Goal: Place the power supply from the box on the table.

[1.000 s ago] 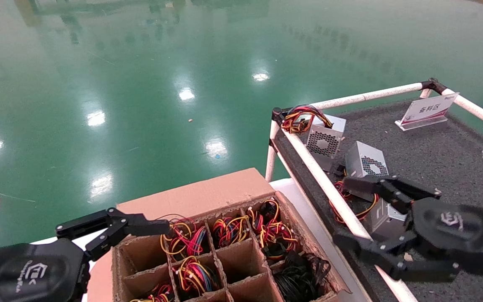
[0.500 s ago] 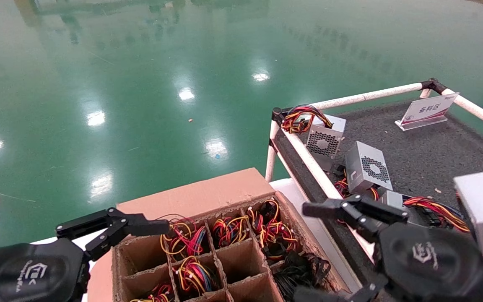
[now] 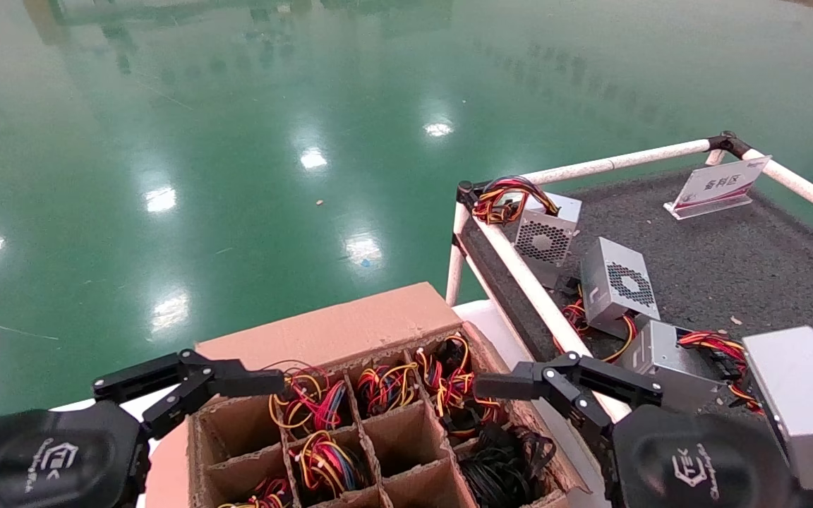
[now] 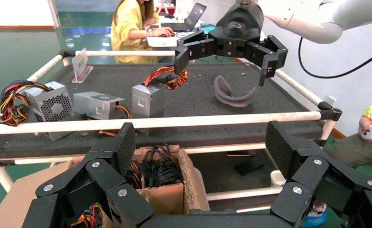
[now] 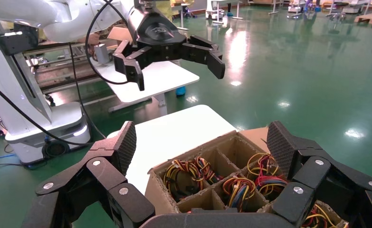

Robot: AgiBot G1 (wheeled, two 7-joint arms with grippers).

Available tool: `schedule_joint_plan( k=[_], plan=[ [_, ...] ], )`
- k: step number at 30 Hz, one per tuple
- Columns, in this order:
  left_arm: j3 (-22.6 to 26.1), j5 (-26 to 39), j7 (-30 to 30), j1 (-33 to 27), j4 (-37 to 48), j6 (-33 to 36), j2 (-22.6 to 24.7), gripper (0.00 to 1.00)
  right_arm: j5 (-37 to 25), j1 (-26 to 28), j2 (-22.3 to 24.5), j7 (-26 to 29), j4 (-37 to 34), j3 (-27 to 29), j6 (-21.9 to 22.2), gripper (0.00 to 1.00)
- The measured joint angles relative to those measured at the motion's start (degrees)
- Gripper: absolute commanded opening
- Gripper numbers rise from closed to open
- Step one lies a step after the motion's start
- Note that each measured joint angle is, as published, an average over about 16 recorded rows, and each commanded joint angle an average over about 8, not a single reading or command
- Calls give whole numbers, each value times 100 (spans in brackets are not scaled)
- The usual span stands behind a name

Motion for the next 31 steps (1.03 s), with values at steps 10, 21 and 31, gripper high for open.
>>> schedule_joint_plan(
  k=[10, 21, 31],
  plan=[
    [0, 0, 0, 0, 0, 0, 0, 100, 13, 22, 9, -15, -73, -29, 1, 100],
    [0, 0, 0, 0, 0, 0, 0, 100, 31, 39, 16, -25, -124, -52, -1, 100],
    [0, -1, 0, 0, 0, 0, 0, 100, 35, 43, 18, -27, -138, -59, -3, 100]
  ],
)
